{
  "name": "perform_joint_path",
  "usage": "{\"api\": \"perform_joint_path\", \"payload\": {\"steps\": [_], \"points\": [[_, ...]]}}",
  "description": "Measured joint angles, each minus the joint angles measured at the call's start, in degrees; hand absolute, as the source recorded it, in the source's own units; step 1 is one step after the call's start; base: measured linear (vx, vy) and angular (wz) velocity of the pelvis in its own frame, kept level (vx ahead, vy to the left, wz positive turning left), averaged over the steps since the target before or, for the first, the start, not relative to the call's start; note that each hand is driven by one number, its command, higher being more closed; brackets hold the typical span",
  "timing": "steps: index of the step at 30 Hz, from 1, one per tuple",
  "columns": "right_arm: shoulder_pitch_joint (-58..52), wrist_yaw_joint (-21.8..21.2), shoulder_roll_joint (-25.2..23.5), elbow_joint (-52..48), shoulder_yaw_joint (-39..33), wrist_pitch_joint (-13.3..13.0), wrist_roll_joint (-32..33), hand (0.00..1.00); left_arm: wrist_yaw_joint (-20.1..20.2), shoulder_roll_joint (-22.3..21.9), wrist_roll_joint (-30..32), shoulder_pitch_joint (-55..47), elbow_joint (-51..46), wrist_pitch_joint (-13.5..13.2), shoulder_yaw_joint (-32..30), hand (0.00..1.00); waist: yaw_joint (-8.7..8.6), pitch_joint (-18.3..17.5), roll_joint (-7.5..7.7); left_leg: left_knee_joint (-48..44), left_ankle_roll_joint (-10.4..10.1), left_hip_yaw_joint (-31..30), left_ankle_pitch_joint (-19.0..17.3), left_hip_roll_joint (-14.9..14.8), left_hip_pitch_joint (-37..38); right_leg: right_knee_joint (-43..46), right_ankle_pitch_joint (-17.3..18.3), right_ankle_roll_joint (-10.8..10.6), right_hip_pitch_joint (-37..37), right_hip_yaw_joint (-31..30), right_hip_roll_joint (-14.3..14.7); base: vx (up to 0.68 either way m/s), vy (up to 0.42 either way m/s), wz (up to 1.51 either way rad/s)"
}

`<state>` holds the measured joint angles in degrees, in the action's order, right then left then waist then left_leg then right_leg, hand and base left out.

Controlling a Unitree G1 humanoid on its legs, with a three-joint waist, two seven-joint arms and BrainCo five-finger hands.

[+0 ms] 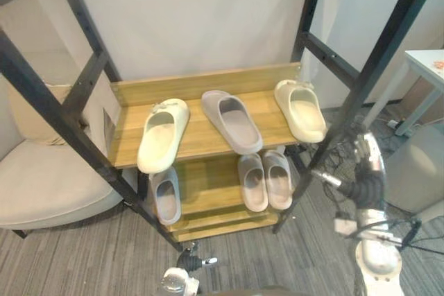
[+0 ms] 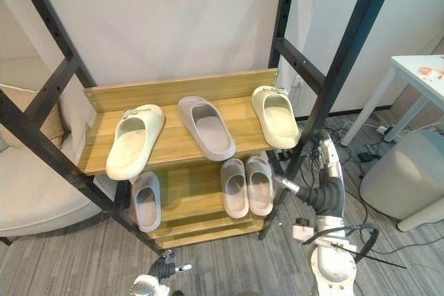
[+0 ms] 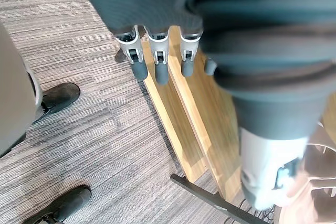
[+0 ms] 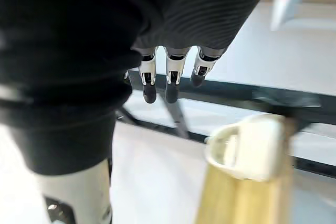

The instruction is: Organize the slippers on the shoe rack

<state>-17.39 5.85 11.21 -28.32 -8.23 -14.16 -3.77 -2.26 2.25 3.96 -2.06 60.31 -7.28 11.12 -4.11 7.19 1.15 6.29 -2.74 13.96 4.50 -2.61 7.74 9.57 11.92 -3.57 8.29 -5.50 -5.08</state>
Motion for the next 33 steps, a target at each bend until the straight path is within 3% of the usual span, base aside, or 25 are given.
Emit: {"api": "perform_joint_path", "payload": {"steps": [5,12,21,33], "points": [[6.9,-0.2,4.8,2.1,-0.6,-0.1,2.3,0.0,0.2,0.5,0.0,0.1,0.0,0.0,-0.1,0.0,0.07,0.1,0.29,0.0,0.3,-1.0,0.5,0.2,-0.8,0.0,-0.2,-0.2,-0.3,1.0,-0.1,-0.04,-0.007,0.12],[18.4,-0.6,12.3,14.4,1.4,0.7,4.2,0.0,1.4,1.3,-0.1,0.2,0.0,-0.4,-0.6,0.0,0.89,0.0,0.69,0.0,0.6,-3.8,1.4,1.0,-3.5,-1.9,-0.8,-0.4,-0.6,3.7,-0.5,-0.03,-0.005,0.2],[31.9,-1.0,16.8,28.0,6.6,2.8,5.1,0.0,1.4,2.3,-0.7,0.8,-0.2,-0.9,-0.6,0.0,1.71,0.4,1.51,-0.3,0.8,-5.1,1.5,1.9,-5.2,-3.2,-1.5,-0.6,-0.9,4.7,-1.1,0.02,0.002,0.07],[45.9,-1.2,18.3,41.9,11.9,4.8,6.2,0.0,1.4,2.3,-2.0,1.0,-1.2,-0.9,-0.6,0.0,3.29,0.8,1.8,0.0,0.8,-6.1,1.5,2.0,-5.3,-4.0,-1.8,-0.5,-0.4,5.4,-1.1,-0.02,0.001,0.03]]}}
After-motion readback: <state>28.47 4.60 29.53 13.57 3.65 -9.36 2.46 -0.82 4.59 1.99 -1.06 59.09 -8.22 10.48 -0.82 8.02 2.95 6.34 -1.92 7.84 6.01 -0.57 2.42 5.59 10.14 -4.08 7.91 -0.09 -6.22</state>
